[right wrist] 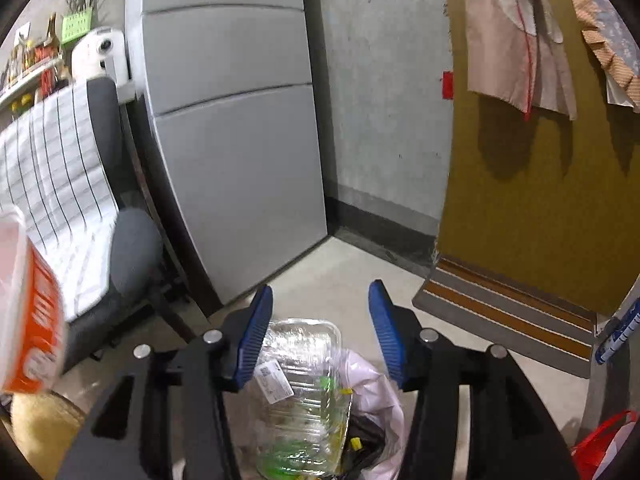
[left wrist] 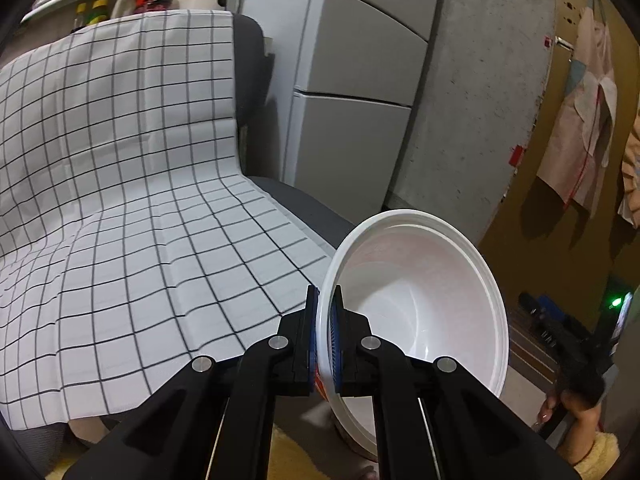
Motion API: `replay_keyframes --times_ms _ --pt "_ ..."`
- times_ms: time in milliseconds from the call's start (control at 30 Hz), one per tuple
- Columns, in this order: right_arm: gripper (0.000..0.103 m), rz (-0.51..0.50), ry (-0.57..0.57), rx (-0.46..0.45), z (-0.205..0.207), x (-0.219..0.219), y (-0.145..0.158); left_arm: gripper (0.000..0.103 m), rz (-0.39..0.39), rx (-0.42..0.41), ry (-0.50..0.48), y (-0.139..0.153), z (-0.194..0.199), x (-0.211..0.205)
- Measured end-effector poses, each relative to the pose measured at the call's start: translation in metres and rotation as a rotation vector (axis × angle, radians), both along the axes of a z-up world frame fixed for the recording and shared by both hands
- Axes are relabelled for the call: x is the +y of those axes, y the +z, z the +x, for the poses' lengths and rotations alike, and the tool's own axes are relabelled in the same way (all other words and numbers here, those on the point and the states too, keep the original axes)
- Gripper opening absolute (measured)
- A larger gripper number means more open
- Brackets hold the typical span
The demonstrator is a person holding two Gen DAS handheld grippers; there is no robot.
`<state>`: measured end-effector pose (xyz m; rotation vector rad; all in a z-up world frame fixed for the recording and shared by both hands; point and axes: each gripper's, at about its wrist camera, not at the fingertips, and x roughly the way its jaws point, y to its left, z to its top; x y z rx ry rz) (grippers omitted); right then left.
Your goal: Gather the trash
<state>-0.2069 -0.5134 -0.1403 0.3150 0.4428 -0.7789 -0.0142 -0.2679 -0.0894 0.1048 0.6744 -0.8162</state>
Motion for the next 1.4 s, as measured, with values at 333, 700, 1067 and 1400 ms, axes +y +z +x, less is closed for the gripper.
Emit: replay_keyframes --times_ms 333,700,1067,1400 --pt "0.05 -0.079 0.008 -0.071 -0.019 0.021 0.054 0.006 0.069 0.031 -0.161 -0.023 -0.034 -0.037" --pt "0.05 -0.071 -0.045 -0.096 -0.05 0.003 0.069 0.061 0.006 0.082 -0.325 -0.031 -0.05 -0.108" --pt "0.055 -0.041 0.127 -0.02 -0.013 0.047 0.064 0.08 0.044 -0.046 -0.104 -0.009 -0.025 -0.037" --pt "0.098 -0.053 0.344 0.054 0.024 0.126 0.085 0.094 0.143 -0.097 0.116 0.026 -0.014 0.056"
